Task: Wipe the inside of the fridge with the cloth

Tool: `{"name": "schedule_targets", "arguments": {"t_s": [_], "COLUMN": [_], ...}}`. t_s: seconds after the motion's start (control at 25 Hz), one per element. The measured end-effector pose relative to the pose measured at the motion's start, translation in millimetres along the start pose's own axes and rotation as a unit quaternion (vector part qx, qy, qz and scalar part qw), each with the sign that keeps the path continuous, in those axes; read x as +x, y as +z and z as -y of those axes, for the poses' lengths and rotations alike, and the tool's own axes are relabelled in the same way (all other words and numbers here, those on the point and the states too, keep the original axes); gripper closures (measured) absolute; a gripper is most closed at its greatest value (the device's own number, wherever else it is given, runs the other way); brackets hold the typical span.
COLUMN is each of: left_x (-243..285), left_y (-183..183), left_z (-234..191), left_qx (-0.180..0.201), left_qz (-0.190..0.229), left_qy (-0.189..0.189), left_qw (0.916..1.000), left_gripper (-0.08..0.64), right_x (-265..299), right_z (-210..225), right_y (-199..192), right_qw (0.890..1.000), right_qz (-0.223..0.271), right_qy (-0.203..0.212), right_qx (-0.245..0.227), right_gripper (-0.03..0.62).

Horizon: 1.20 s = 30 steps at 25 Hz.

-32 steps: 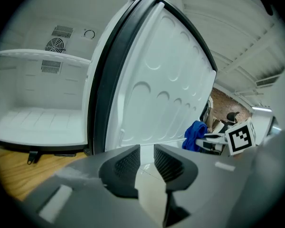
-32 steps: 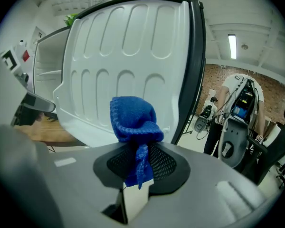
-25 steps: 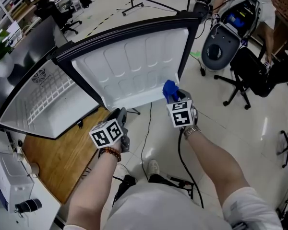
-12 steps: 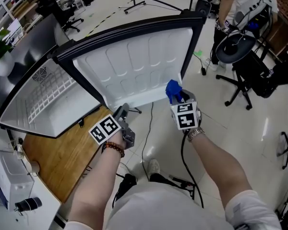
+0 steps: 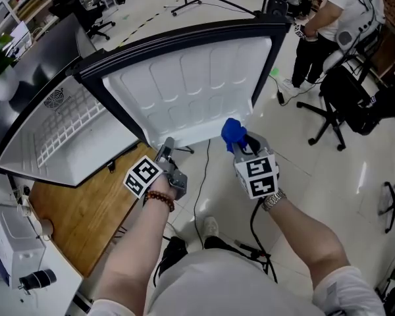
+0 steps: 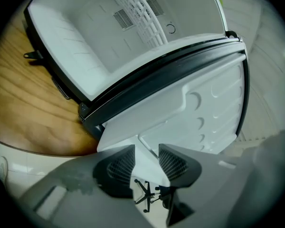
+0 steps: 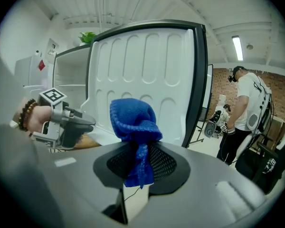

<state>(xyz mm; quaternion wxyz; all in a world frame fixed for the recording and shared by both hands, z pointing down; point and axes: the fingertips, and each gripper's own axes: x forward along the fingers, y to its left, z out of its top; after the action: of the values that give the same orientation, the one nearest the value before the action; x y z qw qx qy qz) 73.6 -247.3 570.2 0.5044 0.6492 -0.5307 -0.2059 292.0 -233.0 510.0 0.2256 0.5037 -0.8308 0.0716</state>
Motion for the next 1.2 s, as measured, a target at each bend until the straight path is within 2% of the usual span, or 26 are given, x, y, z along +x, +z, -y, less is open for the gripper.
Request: {"name": "schedule_targets", "arguments": {"t_s": [0.2,0.44,0.64,0.8,0.92,1.04,1.2], "left_x": [1,4,4,2,1,2,-3], "left_y": [4,5,6,4,5,7,5], "left_z": [-4,-4,-2,-3,-1,2,3], "left_qx": [-0.021,-0.042,-0.037,-0.035,-0.034,-0.036,-0.029], "left_qz": [0.015,0.030,0.031,0.024,0.024,0.026,0.022], "left_qy": [-0.008,-0.024,-0.032,-0.032,-0.035,-0.043,-0.049], "left_qw": [0.9996,0.9984,0.9983,0.9986,0.9985,0.9981,0.9982], "left_gripper": [0.394,0.394,0.416,0.413,0.429,0.485,0.489], "right_x": [-5,-5,2,16,27,31,24], "right_z": [-29,-60,-76,-90,-107,-125,-146], "right_y": [3,-10,-12,8,23,32,27], "right_qw": [0.999,0.998,0.997,0.996,0.995,0.993,0.989], "right_qz": [0.001,-0.012,-0.018,-0.004,0.004,0.012,0.013], "right_qy": [0.032,0.060,0.071,0.079,0.093,0.111,0.139], "right_qx": [-0.002,-0.017,-0.023,-0.029,-0.029,-0.031,-0.044], "right_gripper": [0.517,0.517,0.517,0.517,0.517,0.517,0.517]}}
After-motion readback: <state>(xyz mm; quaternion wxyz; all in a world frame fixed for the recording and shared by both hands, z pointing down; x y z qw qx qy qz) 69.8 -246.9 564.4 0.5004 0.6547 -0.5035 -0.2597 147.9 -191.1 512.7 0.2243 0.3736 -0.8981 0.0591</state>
